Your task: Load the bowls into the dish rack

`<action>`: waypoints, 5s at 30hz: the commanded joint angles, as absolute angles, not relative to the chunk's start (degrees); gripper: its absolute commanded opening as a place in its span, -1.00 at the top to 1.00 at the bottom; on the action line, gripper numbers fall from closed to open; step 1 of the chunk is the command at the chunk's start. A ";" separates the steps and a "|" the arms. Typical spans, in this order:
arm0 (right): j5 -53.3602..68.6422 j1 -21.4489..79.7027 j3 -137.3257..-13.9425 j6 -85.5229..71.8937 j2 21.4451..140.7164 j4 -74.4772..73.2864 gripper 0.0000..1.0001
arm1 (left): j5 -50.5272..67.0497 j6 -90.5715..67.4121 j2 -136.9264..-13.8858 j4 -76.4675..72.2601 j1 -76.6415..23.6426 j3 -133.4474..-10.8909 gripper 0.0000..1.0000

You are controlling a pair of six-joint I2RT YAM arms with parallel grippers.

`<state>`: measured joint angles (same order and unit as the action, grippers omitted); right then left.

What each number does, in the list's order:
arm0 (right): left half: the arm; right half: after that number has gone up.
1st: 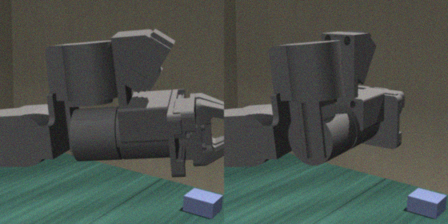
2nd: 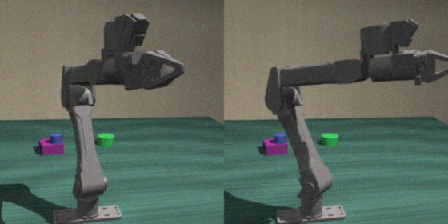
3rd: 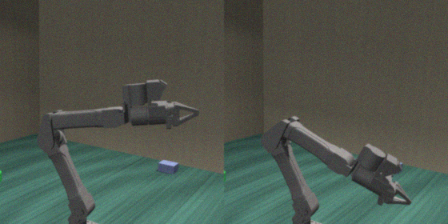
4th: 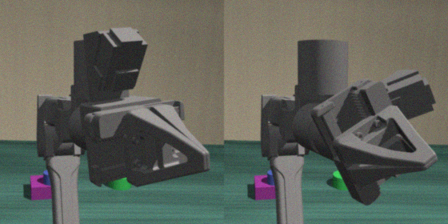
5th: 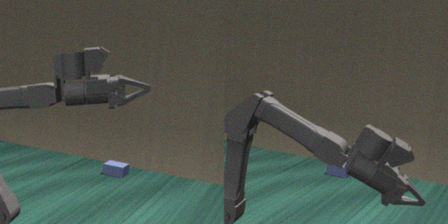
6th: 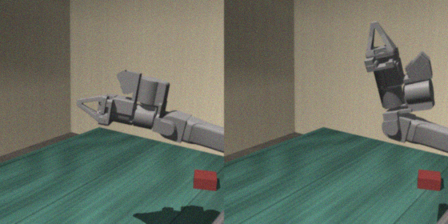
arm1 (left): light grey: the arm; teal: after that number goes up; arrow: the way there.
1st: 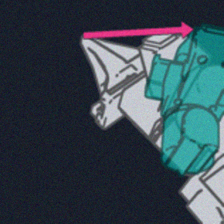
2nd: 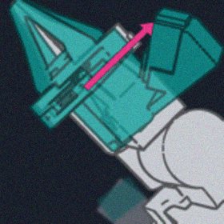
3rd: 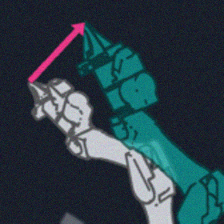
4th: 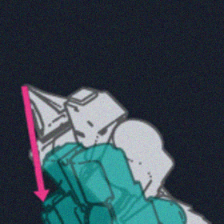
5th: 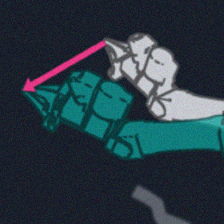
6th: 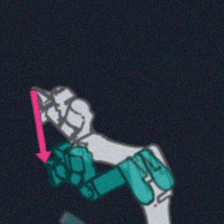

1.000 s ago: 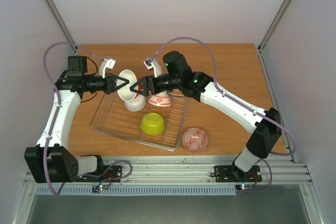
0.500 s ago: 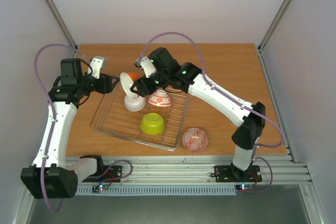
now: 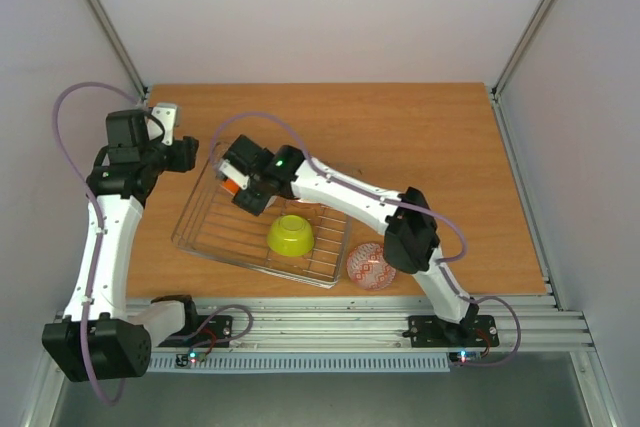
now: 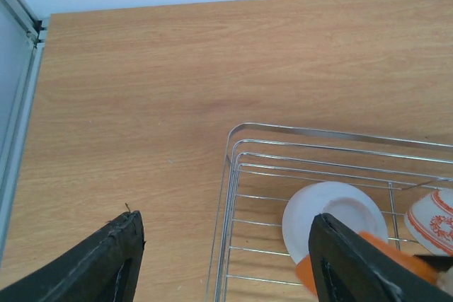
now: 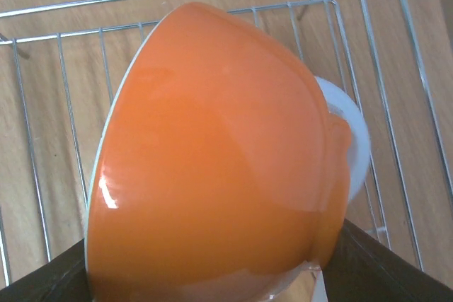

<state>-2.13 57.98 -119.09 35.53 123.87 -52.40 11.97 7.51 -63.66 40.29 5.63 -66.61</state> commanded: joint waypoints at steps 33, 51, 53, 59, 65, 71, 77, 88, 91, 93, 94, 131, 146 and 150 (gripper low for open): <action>-29.56 69.69 -115.43 58.54 134.42 -36.23 -0.21 | 12.43 6.91 -61.99 36.74 6.15 -65.37 -0.31; -20.32 71.05 -101.82 60.56 121.86 -30.50 -0.97 | 13.02 6.94 -62.23 36.65 6.15 -65.21 -0.31; -18.92 71.10 -100.56 60.65 119.81 -30.50 -0.97 | 13.07 7.02 -62.33 36.62 6.14 -65.21 -0.31; -14.22 70.97 -97.61 59.15 113.39 -29.65 -0.97 | 13.33 7.11 -62.34 36.65 6.15 -65.13 -0.31; -19.55 68.36 -98.13 50.77 107.89 -31.91 -0.53 | 14.63 7.08 -62.56 36.96 6.15 -65.17 -0.31; -23.17 61.99 -95.08 31.96 98.58 -40.88 -0.46 | 18.91 7.00 -63.33 38.19 6.15 -65.67 -0.31; -22.26 55.44 -84.03 12.53 85.03 -49.98 -0.28 | 22.05 6.68 -64.22 39.02 6.15 -66.00 -0.31; -20.90 51.65 -64.17 -9.66 72.33 -58.41 0.10 | 26.36 6.25 -66.39 39.73 6.15 -66.22 -0.31; -20.50 51.35 -59.24 -14.49 70.76 -58.32 0.16 | 26.71 6.14 -66.38 39.97 6.14 -66.29 -0.31; -20.46 51.28 -56.08 -17.22 69.83 -58.03 0.19 | 26.80 6.09 -66.25 40.07 6.15 -66.33 -0.31; -20.22 51.25 -54.62 -18.35 69.46 -57.97 0.20 | 26.88 6.00 -66.19 40.14 6.09 -66.40 -0.31; -19.14 51.22 -41.70 -27.00 65.57 -57.59 0.97 | 27.88 5.91 -67.41 40.43 6.15 -66.43 -0.31; -33.86 51.24 -67.08 -8.14 64.38 -60.77 0.97 | 33.30 6.30 -68.34 41.90 6.08 -66.80 -0.32; -30.28 51.29 -71.84 -2.09 73.38 -53.52 0.97 | 38.73 7.40 -68.79 44.10 6.15 -67.76 -0.35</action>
